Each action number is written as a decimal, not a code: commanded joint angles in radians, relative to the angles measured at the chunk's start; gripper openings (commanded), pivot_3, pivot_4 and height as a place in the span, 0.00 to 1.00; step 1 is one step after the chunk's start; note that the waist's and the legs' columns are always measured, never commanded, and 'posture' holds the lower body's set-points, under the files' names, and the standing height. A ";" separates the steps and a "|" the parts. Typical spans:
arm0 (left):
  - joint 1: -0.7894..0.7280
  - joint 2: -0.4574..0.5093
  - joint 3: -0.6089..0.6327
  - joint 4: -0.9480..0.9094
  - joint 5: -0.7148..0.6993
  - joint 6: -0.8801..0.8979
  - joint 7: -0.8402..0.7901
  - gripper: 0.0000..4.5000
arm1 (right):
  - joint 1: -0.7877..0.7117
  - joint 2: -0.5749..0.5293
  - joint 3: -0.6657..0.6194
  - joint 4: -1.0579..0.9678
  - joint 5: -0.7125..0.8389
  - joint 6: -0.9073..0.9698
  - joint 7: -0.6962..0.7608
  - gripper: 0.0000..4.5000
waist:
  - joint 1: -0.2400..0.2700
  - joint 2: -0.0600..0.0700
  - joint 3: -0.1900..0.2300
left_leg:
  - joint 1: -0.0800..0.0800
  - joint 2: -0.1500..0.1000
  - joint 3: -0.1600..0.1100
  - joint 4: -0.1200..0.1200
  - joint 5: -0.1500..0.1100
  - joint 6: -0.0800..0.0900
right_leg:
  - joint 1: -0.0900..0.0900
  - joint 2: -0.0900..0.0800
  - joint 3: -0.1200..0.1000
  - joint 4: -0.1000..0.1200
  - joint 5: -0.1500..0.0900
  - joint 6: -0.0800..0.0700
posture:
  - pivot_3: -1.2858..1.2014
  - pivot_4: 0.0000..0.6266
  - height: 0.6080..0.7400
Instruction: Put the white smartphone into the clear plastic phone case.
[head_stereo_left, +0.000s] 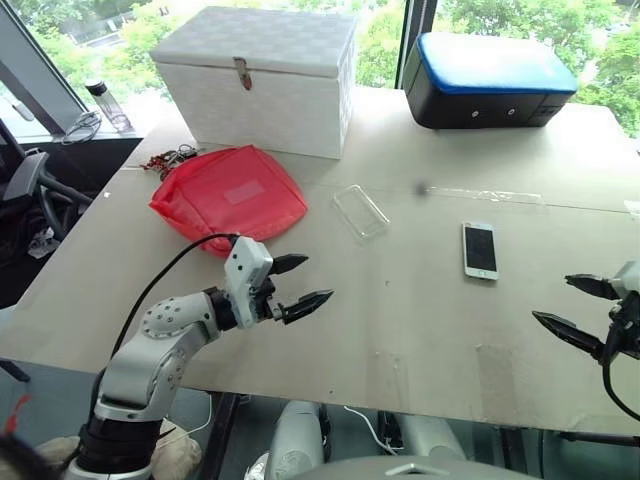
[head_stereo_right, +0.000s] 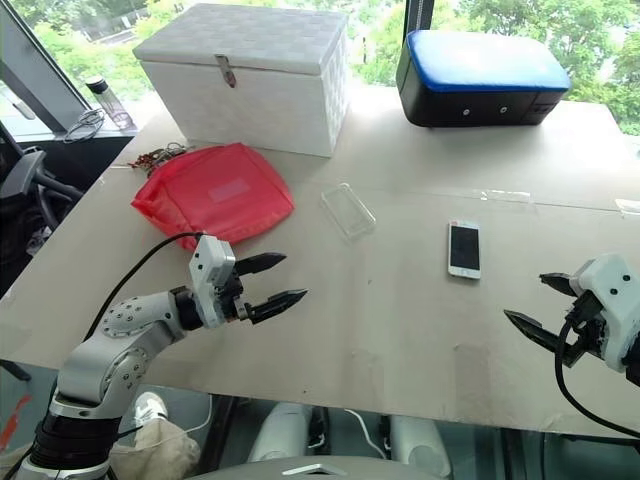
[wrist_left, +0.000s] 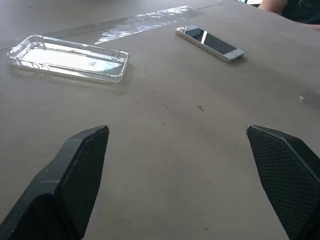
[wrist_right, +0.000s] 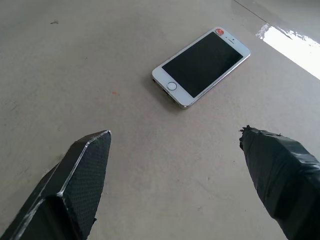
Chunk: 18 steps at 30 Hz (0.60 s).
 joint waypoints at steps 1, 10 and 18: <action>-0.075 -0.022 -0.010 0.008 0.000 0.000 0.020 1.00 | 0.009 0.028 -0.070 -0.042 0.026 -0.035 0.006 0.97 | 0.005 0.000 0.000 | 0.000 0.000 0.000 0.000 0.000 0.000 | 0.000 0.000 0.000 0.000 0.000 0.000 | 0.52 0.24 1.00; -0.490 -0.064 -0.169 0.448 0.192 -0.111 -0.065 1.00 | -0.017 0.101 -0.050 -0.224 0.255 -0.063 0.004 0.97 | 0.029 0.001 0.000 | -0.002 -0.008 -0.007 0.003 0.000 0.000 | 0.002 0.002 -0.005 0.000 0.000 0.000 | 0.52 0.24 1.00; -0.925 -0.111 -0.383 1.229 0.476 -0.652 -0.431 1.00 | 0.040 0.120 -0.036 -0.330 0.321 -0.053 -0.100 0.97 | 0.035 0.000 0.000 | -0.005 -0.011 -0.012 0.002 0.000 0.002 | 0.002 0.002 -0.008 -0.002 0.000 0.000 | 0.52 0.24 1.00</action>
